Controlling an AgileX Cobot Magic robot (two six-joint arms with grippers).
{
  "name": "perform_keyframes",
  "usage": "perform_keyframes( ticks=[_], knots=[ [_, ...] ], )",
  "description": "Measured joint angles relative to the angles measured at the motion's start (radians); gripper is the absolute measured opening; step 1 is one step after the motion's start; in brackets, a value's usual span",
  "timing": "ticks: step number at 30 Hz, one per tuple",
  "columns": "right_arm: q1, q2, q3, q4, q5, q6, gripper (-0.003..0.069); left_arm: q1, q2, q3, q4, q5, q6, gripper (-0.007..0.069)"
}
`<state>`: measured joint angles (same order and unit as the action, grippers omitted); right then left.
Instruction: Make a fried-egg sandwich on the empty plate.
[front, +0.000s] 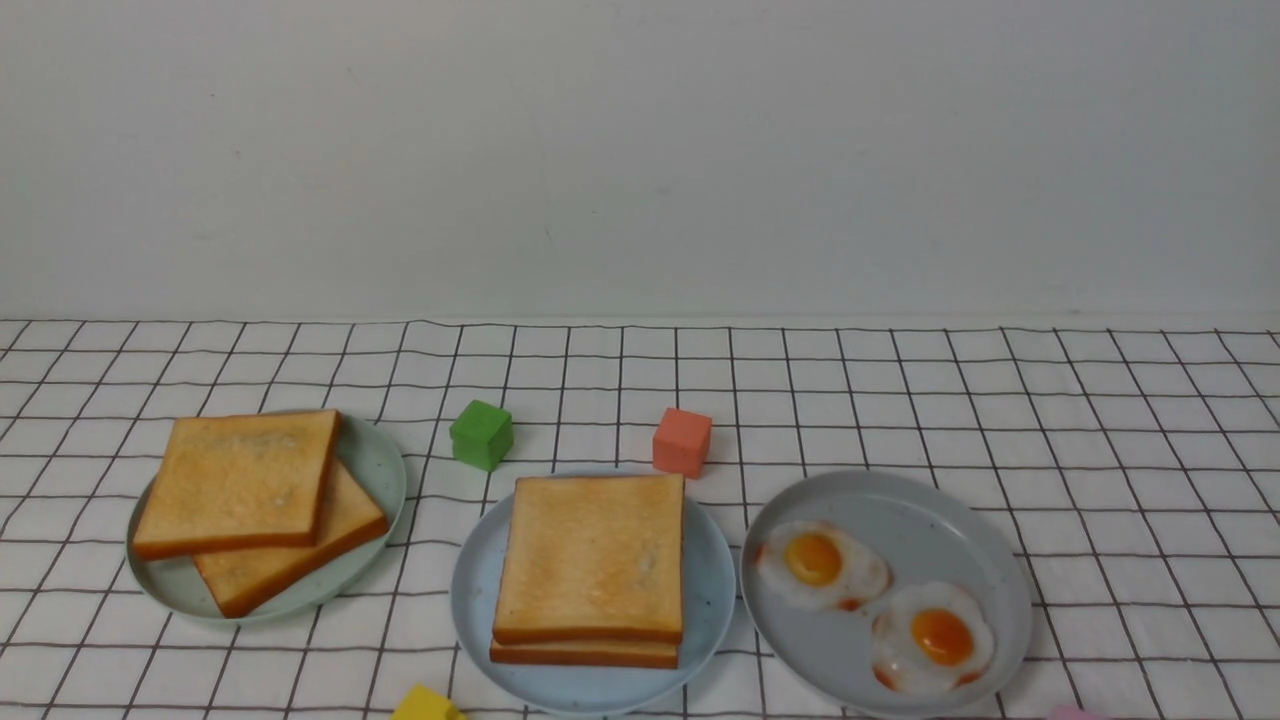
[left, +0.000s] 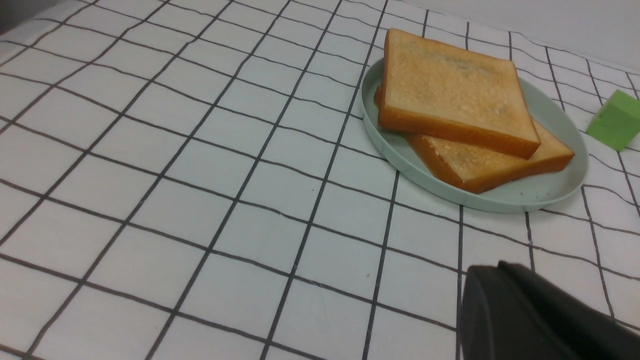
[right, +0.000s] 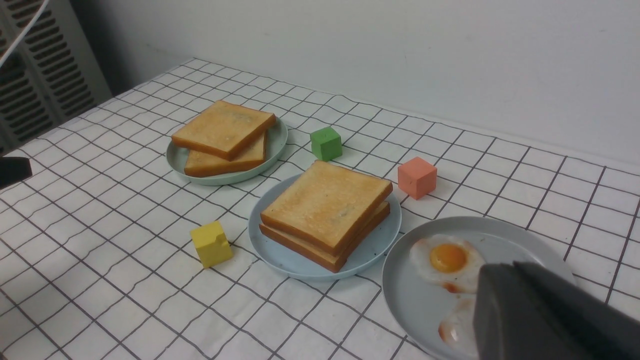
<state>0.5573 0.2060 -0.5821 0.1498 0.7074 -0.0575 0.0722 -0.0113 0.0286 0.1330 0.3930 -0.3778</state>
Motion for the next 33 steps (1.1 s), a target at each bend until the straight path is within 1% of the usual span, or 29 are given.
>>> perform_keyframes(
  ticks=[3,6,8,10,11,15,16,18,20,24,27,33],
  knots=[
    [-0.077,-0.003,0.008,-0.010,-0.002,0.000,0.0046,0.000,0.000,0.000,0.000,0.000,0.000,0.0018],
    [-0.205,-0.027,0.049,-0.038,-0.022,0.000,0.0051,0.000,0.000,0.000,0.000,0.000,0.000,0.0018],
    [-0.271,-0.053,0.094,-0.053,-0.046,0.000,0.0054,0.000,0.000,0.000,0.000,0.000,0.000,0.0020],
    [-0.349,-0.105,0.208,-0.060,-0.124,0.000,0.0057,0.000,0.000,0.000,0.000,0.000,0.000,0.0022],
    [-0.367,-0.120,0.238,-0.060,-0.151,0.002,0.0057,0.000,0.000,0.000,0.000,0.000,0.000,0.0022],
    [-0.403,-0.180,0.414,-0.053,-0.245,0.031,0.0063,0.000,0.000,0.000,0.000,0.000,0.000,0.0029],
    [-0.403,-0.184,0.422,-0.052,-0.248,0.032,0.0063,0.000,0.000,0.000,0.000,0.000,0.000,0.0029],
    [-0.409,-0.212,0.505,-0.058,-0.272,0.042,0.0064,0.000,0.000,0.000,0.000,0.000,0.000,0.0029],
    [-0.417,-0.216,0.578,-0.085,-0.276,0.047,0.0067,0.000,0.000,0.000,0.000,0.000,0.000,0.0029],
    [-0.466,-0.216,0.594,-0.135,-0.298,0.050,0.0071,0.001,-0.001,0.000,0.000,0.000,0.000,0.0030],
    [-0.524,-0.217,0.595,-0.160,-0.303,0.050,0.0080,0.001,-0.001,0.000,0.000,0.000,0.000,0.0035],
    [-0.546,-0.217,0.596,-0.165,-0.303,0.050,0.0088,0.001,-0.001,0.000,0.000,0.000,0.000,0.0039]
  ],
)
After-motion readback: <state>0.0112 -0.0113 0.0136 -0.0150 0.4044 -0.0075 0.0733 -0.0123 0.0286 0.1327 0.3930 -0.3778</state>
